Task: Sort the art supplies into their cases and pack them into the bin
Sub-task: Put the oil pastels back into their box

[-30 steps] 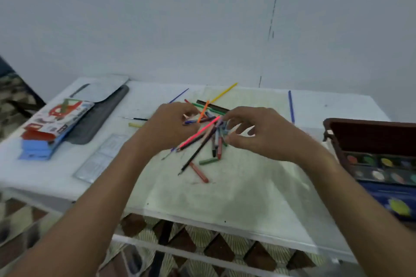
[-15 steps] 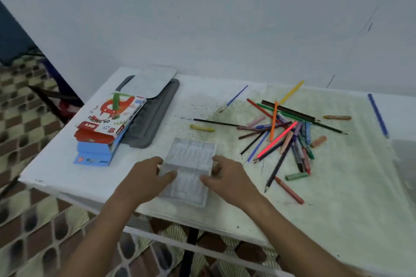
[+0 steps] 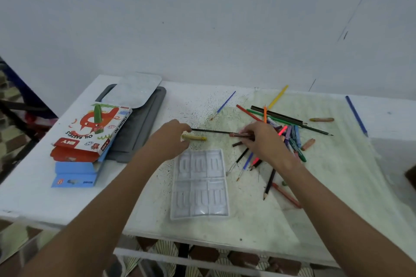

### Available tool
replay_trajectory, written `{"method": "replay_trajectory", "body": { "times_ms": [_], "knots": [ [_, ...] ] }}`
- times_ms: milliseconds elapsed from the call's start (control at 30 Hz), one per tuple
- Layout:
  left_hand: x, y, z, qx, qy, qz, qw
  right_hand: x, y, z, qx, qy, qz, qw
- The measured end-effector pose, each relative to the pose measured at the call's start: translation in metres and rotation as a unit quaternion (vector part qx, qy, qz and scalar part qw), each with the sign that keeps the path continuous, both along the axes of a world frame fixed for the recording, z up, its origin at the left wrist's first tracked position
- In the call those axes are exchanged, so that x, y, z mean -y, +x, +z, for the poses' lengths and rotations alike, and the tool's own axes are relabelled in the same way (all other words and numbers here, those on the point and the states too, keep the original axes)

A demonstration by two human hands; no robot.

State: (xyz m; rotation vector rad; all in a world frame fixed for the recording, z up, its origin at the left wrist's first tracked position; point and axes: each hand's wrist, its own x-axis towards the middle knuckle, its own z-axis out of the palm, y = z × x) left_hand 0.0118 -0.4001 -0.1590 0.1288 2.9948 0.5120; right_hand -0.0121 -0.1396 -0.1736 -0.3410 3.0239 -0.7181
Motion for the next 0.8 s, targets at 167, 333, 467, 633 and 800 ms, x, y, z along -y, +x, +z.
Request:
{"method": "replay_trajectory", "body": {
  "times_ms": [167,333,467,633,800],
  "knots": [
    [-0.002,-0.017,-0.014,0.017,-0.026,-0.029,0.999,-0.006,-0.025,-0.008,-0.002,0.112,0.016,0.994],
    [0.003,-0.011,-0.02,-0.021,0.02,-0.014,0.999,-0.013,-0.03,-0.009,0.033,0.086,0.041,0.995],
    [0.006,-0.003,-0.022,-0.019,0.07,0.011,0.997,-0.014,-0.033,-0.007,0.059,0.117,0.051,0.99],
    [0.007,0.017,-0.018,-0.059,0.108,0.02,0.992,-0.013,-0.034,0.006,0.082,0.139,0.088,0.983],
    [0.012,0.036,-0.014,-0.076,0.115,0.039,0.99,-0.005,-0.025,0.013,0.041,0.076,0.133,0.987]
  ]
}}
